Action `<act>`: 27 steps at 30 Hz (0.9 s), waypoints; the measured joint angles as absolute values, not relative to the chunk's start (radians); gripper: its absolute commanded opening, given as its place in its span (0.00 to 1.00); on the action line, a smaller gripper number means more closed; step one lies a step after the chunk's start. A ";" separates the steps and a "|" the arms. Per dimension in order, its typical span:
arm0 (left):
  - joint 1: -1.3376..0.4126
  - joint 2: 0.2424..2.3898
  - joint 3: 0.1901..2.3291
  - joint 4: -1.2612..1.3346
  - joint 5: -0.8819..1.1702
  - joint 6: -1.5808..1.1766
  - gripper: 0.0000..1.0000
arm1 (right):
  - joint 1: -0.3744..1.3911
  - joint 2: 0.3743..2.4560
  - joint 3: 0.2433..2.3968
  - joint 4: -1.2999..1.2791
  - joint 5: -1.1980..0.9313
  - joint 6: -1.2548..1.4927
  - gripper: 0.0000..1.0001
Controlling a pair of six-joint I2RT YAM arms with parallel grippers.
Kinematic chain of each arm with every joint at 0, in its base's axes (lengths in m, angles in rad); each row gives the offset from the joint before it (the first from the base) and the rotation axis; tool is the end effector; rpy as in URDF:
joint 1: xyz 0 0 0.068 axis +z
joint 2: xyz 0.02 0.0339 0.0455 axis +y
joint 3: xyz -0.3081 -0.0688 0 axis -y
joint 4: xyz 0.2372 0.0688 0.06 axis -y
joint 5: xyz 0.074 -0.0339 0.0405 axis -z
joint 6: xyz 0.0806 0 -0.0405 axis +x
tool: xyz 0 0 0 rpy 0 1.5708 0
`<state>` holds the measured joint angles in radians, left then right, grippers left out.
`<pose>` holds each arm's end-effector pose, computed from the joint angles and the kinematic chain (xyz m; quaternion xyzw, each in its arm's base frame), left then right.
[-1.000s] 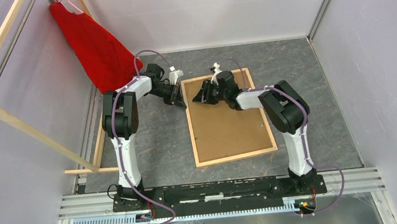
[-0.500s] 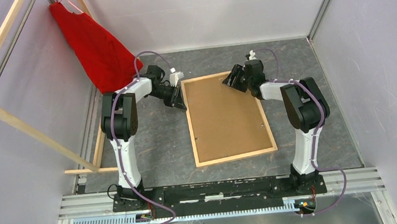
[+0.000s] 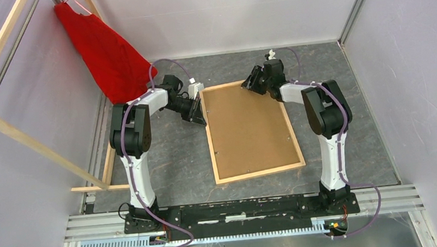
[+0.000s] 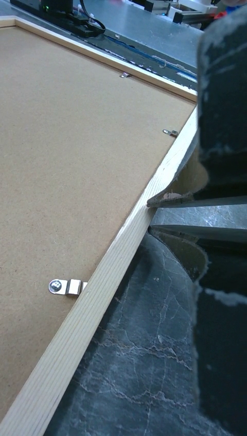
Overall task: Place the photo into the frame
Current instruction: Install the photo frame at the center of the board.
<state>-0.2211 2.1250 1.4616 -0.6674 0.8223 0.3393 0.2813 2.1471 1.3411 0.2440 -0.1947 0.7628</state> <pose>0.4130 -0.1534 0.1515 0.2977 0.8613 -0.3896 0.1330 0.5000 0.1607 0.1607 0.1621 0.8574 0.3136 0.3745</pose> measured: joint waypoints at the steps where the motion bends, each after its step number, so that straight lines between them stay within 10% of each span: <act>1: -0.221 2.125 1.461 -0.666 0.822 0.340 0.24 | 0.281 2.149 1.343 0.244 -0.199 0.766 0.47; 27: -0.222 2.125 1.461 -0.666 0.822 0.340 0.24 | 0.288 2.217 1.394 0.297 -0.231 0.861 0.39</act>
